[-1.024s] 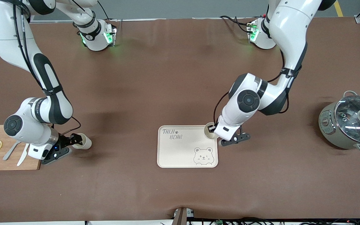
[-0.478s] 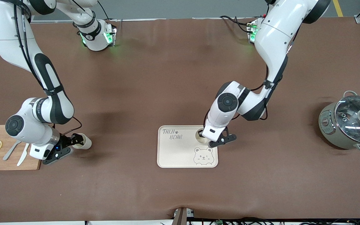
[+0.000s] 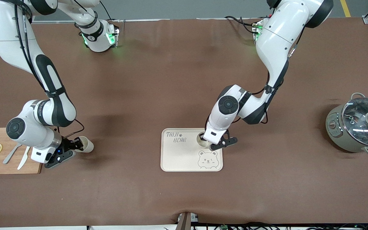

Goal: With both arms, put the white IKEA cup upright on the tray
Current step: 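Lower the cup onto the tray with the left gripper while the right gripper lifts, then open and raise the left gripper while the right gripper carries the cup toward the tray, then lower the cup onto the tray with the right gripper while the left gripper retracts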

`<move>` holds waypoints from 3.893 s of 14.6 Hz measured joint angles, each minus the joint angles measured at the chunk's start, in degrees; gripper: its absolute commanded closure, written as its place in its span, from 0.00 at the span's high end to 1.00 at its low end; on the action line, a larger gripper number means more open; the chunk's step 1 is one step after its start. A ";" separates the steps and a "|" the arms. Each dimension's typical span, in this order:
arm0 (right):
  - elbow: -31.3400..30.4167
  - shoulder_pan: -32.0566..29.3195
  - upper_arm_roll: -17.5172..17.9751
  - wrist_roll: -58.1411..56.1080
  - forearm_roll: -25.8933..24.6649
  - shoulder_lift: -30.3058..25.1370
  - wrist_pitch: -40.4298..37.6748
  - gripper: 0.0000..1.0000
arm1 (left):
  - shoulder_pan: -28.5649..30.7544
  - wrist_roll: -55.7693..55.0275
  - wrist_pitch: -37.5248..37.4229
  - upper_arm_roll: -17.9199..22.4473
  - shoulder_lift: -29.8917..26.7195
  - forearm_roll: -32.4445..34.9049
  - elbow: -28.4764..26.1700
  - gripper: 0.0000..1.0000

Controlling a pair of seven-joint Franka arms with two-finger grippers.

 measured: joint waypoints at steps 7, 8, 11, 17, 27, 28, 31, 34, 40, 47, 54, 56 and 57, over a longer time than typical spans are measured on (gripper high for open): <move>0.17 0.30 0.11 -0.11 0.09 -0.11 -0.22 0.00 | 0.00 -1.17 0.04 0.04 0.07 3.85 0.01 1.00; 0.18 0.31 0.11 -0.11 0.09 -0.12 -0.22 0.00 | 0.00 -1.82 0.04 0.04 0.10 4.35 0.01 1.00; 0.19 0.31 0.11 -0.11 0.11 -0.12 -0.24 0.00 | 0.01 -2.60 0.04 0.09 0.10 4.71 0.03 1.00; 2.44 0.37 0.32 4.15 0.91 -0.09 -5.13 0.00 | 0.13 -2.72 -7.52 0.13 -1.77 4.73 1.51 1.00; 13.55 4.46 4.72 33.46 4.84 -0.86 -19.43 0.00 | 1.22 -2.43 -14.19 0.06 -7.87 4.73 1.68 1.00; 13.91 6.44 4.84 38.69 4.86 -1.41 -19.43 0.00 | 2.07 -1.68 -14.87 0.06 -8.87 4.70 1.71 1.00; 15.81 12.85 5.01 52.58 4.86 -2.59 -19.41 0.00 | 5.64 3.89 -16.75 0.08 -11.64 3.39 1.77 1.00; 17.72 17.79 4.94 62.04 4.85 -2.73 -19.23 0.00 | 10.39 12.20 -17.76 0.10 -12.97 1.74 1.77 1.00; 20.76 23.78 4.58 72.85 1.93 -0.05 -17.26 0.00 | 19.23 27.60 -18.68 0.09 -13.96 1.06 1.79 1.00; 22.20 29.37 4.18 82.48 -1.13 5.86 -7.68 0.00 | 26.20 45.09 -24.72 0.07 -20.64 -1.43 2.05 1.00; 22.52 31.65 3.20 84.62 -2.59 8.86 -4.55 0.00 | 27.36 52.82 -39.93 0.82 -27.32 -4.22 7.19 1.00; 22.52 32.65 2.66 85.21 -3.88 9.43 -3.97 0.00 | 26.14 52.92 -46.11 0.97 -27.87 -4.26 9.58 1.00; 22.53 33.19 2.33 85.91 -4.44 9.73 -3.67 0.00 | 25.10 52.92 -48.75 1.52 -28.33 -4.27 10.58 1.00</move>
